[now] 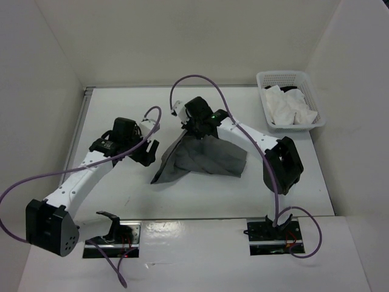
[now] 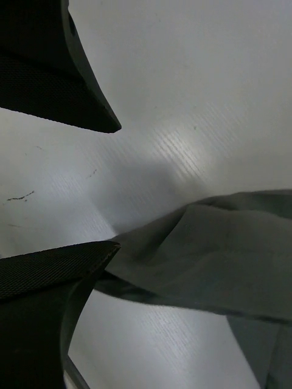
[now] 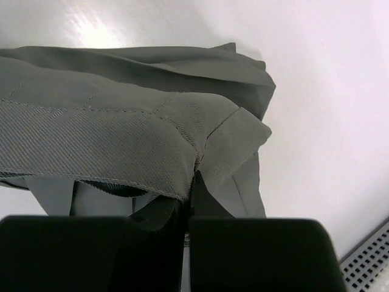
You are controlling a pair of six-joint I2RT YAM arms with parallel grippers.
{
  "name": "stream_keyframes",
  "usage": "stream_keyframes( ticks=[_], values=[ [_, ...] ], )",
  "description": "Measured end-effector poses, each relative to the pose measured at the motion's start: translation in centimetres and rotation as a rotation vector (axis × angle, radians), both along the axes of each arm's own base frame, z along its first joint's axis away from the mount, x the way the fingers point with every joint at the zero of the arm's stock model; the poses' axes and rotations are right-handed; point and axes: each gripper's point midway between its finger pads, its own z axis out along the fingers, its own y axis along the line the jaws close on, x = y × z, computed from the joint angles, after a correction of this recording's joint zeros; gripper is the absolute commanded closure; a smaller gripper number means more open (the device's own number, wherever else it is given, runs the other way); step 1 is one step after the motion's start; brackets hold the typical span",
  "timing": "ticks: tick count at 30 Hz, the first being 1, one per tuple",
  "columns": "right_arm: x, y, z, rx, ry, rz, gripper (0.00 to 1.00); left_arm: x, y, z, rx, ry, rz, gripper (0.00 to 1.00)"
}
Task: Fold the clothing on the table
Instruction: Flatten the skirt out
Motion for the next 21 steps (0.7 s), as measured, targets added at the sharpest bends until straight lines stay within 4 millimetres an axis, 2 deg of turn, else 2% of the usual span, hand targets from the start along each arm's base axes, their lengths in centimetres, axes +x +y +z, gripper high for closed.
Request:
stream_keyframes(
  ticks=[3, 9, 15, 21],
  values=[
    [1.1, -1.0, 0.0, 0.002, 0.000, -0.048, 1.00, -0.7, -1.0, -1.0, 0.028, 0.007, -0.073, 0.19],
    [3.2, -2.3, -1.6, -0.006, 0.022, -0.120, 1.00, -1.6, -1.7, -1.3, 0.039, -0.023, -0.192, 0.18],
    [3.6, -2.4, -2.4, -0.006, 0.043, -0.137, 1.00, -2.5, -2.5, -1.1, 0.040, -0.072, -0.323, 0.17],
    [3.6, -2.2, -2.2, 0.001, 0.047, -0.132, 1.00, -2.7, -2.4, -3.4, 0.084, -0.077, -0.397, 0.11]
  ],
)
